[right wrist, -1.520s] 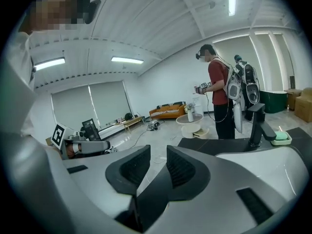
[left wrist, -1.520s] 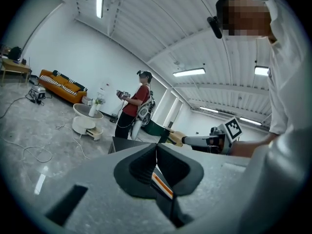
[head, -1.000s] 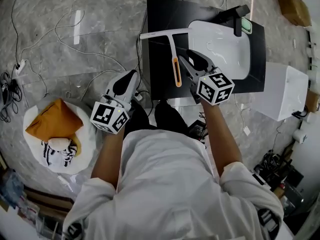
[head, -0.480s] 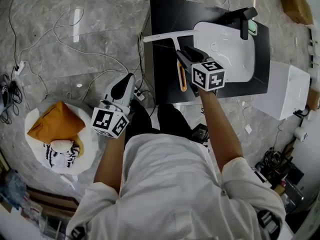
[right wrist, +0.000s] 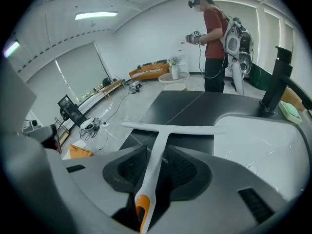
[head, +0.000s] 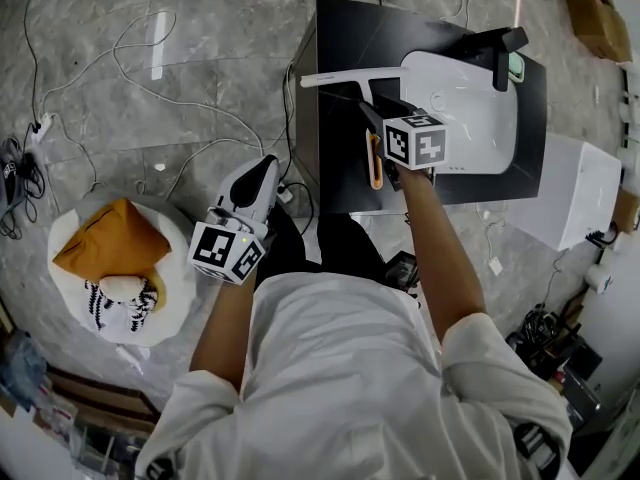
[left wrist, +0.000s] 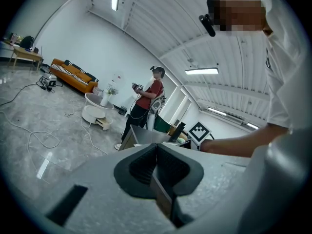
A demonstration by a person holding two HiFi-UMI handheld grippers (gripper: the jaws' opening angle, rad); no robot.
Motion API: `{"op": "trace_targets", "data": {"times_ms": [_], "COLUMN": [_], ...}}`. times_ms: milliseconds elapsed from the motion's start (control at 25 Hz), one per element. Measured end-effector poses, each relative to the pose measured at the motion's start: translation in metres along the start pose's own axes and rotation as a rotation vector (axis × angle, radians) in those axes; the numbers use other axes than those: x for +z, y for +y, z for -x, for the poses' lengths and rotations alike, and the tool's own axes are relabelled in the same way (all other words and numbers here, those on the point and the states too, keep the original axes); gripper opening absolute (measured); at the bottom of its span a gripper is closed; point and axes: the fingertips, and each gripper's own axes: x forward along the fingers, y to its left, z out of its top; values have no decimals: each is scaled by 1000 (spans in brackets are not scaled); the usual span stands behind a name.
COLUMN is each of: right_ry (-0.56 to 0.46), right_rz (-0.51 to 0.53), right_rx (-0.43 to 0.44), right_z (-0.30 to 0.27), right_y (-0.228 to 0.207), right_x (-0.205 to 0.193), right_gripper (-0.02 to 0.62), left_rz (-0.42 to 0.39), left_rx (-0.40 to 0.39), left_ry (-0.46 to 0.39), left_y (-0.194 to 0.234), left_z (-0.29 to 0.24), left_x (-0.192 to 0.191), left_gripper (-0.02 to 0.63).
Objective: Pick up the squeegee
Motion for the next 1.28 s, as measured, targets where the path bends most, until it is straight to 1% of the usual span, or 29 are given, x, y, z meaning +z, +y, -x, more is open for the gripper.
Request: {"op": "trace_targets", "data": {"times_ms": [200, 280, 440, 640, 920, 1120, 1280], "right_ry": [31, 39, 59, 57, 4, -71, -155], "right_rz": [-9, -3, -7, -22, -40, -18, 7], "right_rx": [-11, -14, -21, -29, -16, -6, 9], "right_z": [-8, -11, -14, -14, -8, 11, 38], "right_y": [0, 1, 2, 0, 1, 10, 16], "right_x": [-2, -2, -3, -1, 6, 27, 50], "right_gripper": [130, 117, 110, 97, 84, 84, 84], "left_rz": [9, 14, 26, 32, 19, -5, -36], "left_rx": [10, 17, 25, 33, 38, 34, 22], "left_ry": [-4, -7, -19, -28, -42, -61, -69], "left_y": [6, 9, 13, 13, 8, 0, -12], "left_z": [6, 8, 12, 19, 25, 28, 26], "left_x": [-1, -2, 1, 2, 8, 21, 38], "left_gripper": [16, 16, 17, 17, 16, 17, 17]}}
